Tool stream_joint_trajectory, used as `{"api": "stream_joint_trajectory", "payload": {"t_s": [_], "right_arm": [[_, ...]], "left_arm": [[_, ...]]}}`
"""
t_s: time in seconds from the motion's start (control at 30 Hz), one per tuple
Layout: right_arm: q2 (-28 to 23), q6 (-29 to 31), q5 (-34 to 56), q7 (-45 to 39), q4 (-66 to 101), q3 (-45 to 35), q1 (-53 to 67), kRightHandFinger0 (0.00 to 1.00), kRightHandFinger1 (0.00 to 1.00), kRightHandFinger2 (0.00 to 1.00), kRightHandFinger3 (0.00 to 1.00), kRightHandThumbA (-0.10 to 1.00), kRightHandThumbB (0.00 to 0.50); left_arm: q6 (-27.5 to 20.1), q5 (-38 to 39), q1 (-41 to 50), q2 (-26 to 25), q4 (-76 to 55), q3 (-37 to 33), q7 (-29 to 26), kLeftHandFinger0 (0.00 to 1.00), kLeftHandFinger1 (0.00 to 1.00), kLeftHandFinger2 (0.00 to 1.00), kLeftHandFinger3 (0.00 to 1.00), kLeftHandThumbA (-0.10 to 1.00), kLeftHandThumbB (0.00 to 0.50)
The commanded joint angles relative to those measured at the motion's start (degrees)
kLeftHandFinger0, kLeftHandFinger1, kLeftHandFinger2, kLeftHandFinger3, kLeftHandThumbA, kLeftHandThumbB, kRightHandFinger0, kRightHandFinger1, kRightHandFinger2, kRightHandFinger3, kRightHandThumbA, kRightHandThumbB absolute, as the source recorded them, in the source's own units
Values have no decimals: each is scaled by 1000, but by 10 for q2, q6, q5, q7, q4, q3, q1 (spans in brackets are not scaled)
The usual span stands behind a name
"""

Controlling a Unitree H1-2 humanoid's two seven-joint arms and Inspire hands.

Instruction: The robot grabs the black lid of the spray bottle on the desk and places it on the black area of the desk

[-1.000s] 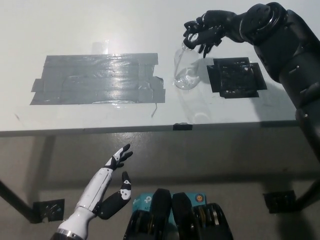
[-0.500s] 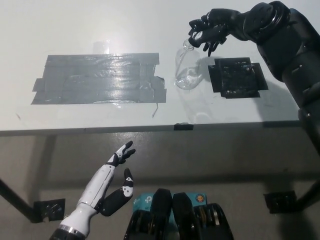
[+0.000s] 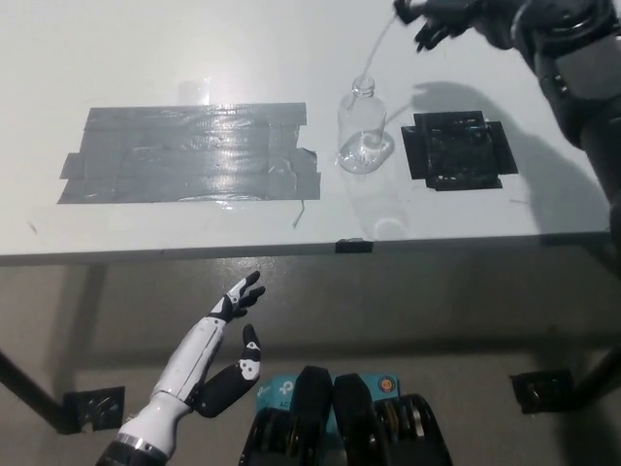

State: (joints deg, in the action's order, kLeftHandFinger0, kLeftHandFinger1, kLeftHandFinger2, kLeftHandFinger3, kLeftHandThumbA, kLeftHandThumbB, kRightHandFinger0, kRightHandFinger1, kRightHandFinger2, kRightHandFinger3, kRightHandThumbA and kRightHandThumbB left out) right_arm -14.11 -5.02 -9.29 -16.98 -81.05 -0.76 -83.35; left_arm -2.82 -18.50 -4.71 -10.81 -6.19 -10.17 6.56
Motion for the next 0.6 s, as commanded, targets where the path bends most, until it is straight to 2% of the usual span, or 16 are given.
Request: {"api": "stream_joint_trajectory", "payload": {"t_s": [0.0,0.13,0.17,0.23,0.3,0.4,0.5,0.57], "right_arm": [[-20,12,55,41,9,-42,-28,342,317,449,519,-100,385],[-26,7,69,50,8,-68,-18,320,300,457,484,-100,389],[-28,9,72,47,10,-73,-15,320,318,474,482,-100,366],[-30,2,83,50,11,-85,-9,307,325,476,492,-100,356],[-33,-4,94,53,11,-101,-2,281,300,455,481,-100,370],[-40,-1,108,53,10,-118,16,274,286,439,465,-100,362],[-48,5,116,50,8,-128,43,249,261,401,449,-100,376],[-50,6,118,50,7,-130,54,253,268,405,452,-100,361]], "left_arm": [[-7,1,-5,-1,-9,-2,3,933,916,900,1000,-62,216],[-14,-3,-6,1,-4,-3,-3,922,906,884,984,-68,218],[-13,-4,-5,0,-5,-3,-2,919,906,887,985,-67,217],[-6,0,-4,1,-9,-1,1,914,912,900,991,-66,213],[0,-1,-3,0,-15,-1,3,916,914,903,992,-65,209],[-11,1,-3,-1,-10,-1,1,918,903,895,984,-77,211],[-20,0,-2,-2,-2,-1,-3,916,892,885,975,-95,215],[-23,3,-2,-1,1,0,-3,915,889,884,975,-93,215]]}}
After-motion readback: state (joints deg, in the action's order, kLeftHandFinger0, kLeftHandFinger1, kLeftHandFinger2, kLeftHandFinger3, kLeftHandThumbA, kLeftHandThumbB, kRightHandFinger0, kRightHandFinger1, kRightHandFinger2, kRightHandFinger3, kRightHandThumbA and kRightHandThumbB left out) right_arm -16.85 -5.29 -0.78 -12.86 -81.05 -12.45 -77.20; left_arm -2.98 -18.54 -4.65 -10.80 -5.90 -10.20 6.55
